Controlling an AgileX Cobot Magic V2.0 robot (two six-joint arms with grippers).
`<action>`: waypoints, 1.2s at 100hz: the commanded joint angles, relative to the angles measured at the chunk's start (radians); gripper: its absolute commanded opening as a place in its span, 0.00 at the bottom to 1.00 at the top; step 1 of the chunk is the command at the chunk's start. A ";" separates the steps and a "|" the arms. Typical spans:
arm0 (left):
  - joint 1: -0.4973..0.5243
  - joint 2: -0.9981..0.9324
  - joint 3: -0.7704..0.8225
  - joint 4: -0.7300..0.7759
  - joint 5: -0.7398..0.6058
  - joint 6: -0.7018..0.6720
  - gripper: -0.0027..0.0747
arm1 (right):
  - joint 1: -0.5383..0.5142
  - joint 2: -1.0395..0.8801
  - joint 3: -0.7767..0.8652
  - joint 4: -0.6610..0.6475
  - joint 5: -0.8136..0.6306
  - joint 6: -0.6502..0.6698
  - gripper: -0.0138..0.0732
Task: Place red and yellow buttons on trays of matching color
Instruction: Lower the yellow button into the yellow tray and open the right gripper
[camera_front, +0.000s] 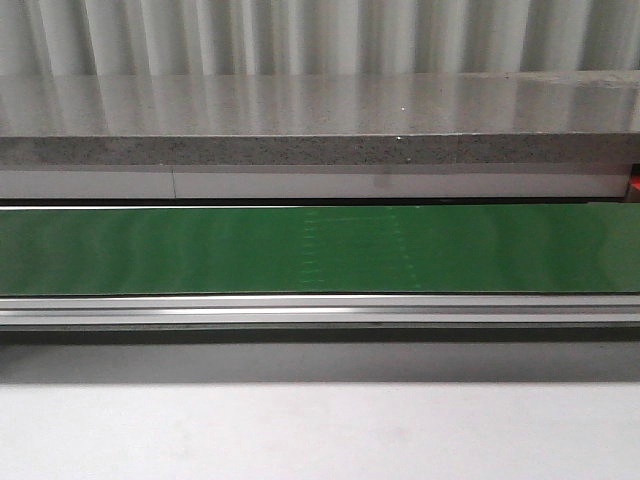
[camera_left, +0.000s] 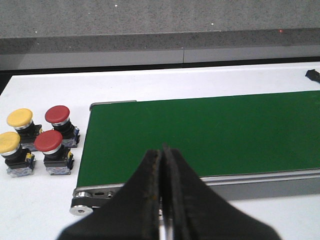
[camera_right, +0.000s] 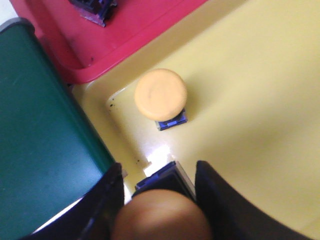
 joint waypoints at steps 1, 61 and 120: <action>-0.007 0.007 -0.026 -0.011 -0.080 -0.002 0.01 | -0.007 0.004 -0.011 0.000 -0.068 0.000 0.28; -0.007 0.007 -0.026 -0.011 -0.080 -0.002 0.01 | -0.028 0.197 -0.008 0.000 -0.130 0.006 0.28; -0.007 0.007 -0.026 -0.015 -0.080 -0.002 0.01 | -0.028 0.218 -0.008 0.000 -0.132 0.006 0.29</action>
